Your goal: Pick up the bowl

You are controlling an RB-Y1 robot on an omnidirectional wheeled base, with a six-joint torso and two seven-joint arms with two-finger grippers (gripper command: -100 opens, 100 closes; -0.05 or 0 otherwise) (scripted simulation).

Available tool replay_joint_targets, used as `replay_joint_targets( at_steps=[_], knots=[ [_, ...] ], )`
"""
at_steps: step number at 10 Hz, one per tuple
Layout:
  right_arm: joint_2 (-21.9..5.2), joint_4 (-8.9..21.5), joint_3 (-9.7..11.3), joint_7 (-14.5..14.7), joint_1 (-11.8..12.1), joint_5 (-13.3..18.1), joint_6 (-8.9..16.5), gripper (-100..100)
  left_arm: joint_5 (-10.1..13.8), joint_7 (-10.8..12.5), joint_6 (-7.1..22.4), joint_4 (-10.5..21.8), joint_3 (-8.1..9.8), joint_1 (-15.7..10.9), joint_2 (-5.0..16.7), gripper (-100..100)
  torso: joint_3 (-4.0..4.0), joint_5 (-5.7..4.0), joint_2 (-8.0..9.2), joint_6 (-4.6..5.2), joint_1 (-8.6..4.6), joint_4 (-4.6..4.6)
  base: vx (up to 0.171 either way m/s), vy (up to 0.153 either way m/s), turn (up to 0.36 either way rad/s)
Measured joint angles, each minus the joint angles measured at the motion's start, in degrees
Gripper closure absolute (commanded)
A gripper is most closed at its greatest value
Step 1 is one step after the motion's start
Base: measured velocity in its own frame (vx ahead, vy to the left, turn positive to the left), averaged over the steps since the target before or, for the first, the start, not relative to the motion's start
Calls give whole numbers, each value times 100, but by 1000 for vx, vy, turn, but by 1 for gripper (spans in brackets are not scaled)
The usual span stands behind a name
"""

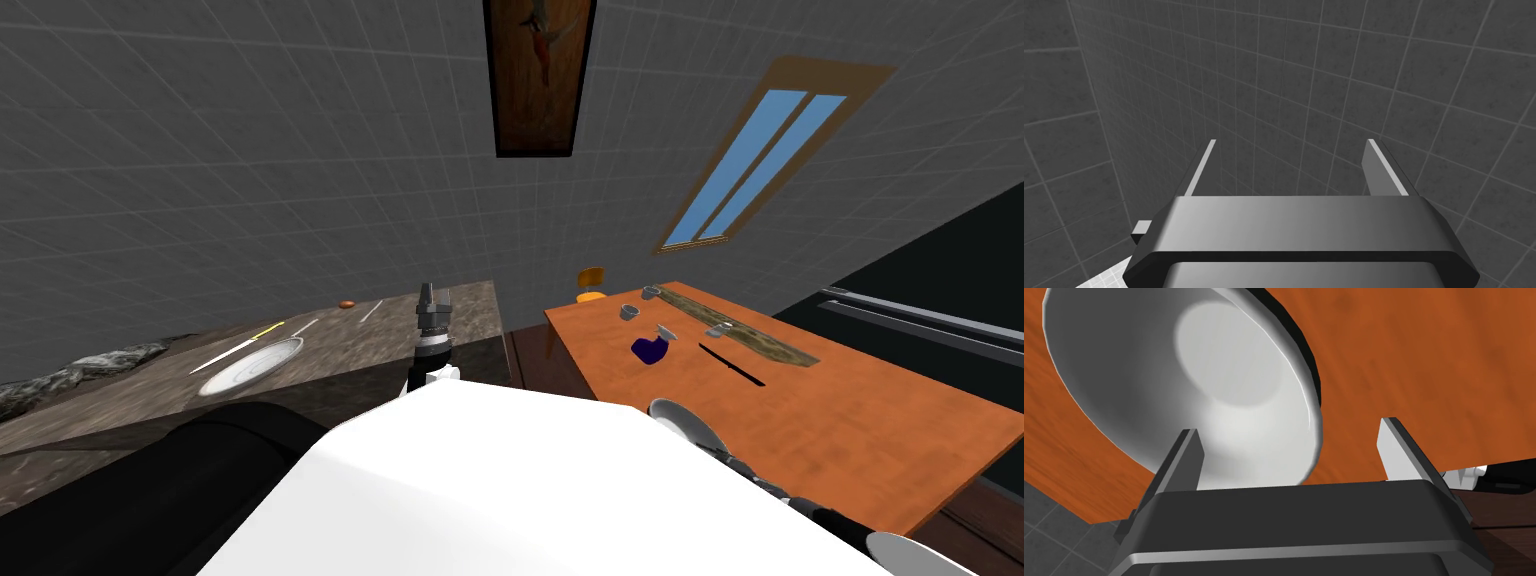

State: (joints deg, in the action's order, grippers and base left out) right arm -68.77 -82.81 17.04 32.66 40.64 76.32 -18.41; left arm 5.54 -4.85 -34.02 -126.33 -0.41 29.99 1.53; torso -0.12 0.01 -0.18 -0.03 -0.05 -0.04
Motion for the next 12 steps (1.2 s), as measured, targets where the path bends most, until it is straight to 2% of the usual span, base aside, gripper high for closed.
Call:
replay_joint_targets(
  at_steps=[2,3,7,8,9,11,12],
  knots=[
    [227,115,169,16,-74,100,165,-100,0,0,0,0,0,0,0,0,2,-2,3,1,-9,1,6,-31,49],
    [235,113,176,13,-71,104,192,100,0,0,0,0,0,0,0,0,3,0,5,2,-3,1,0,0,0],
    [232,114,178,18,-71,107,187,100,0,0,0,0,0,0,0,0,4,2,6,4,5,2,-1,0,1],
    [232,114,178,19,-71,108,186,0,0,0,0,0,0,0,0,0,5,3,7,5,6,3,0,0,0],
    [232,114,179,19,-71,108,186,100,0,0,0,0,0,0,0,0,5,4,8,5,7,3,-5,22,-118],
    [-6,-23,45,-42,-1,38,68,100,0,0,0,0,0,0,-1,0,10,13,17,11,26,5,-14,32,-77],
    [-22,-33,31,-43,11,31,50,0,0,0,0,0,0,0,0,0,10,9,15,7,21,5,0,0,0]
  ],
)
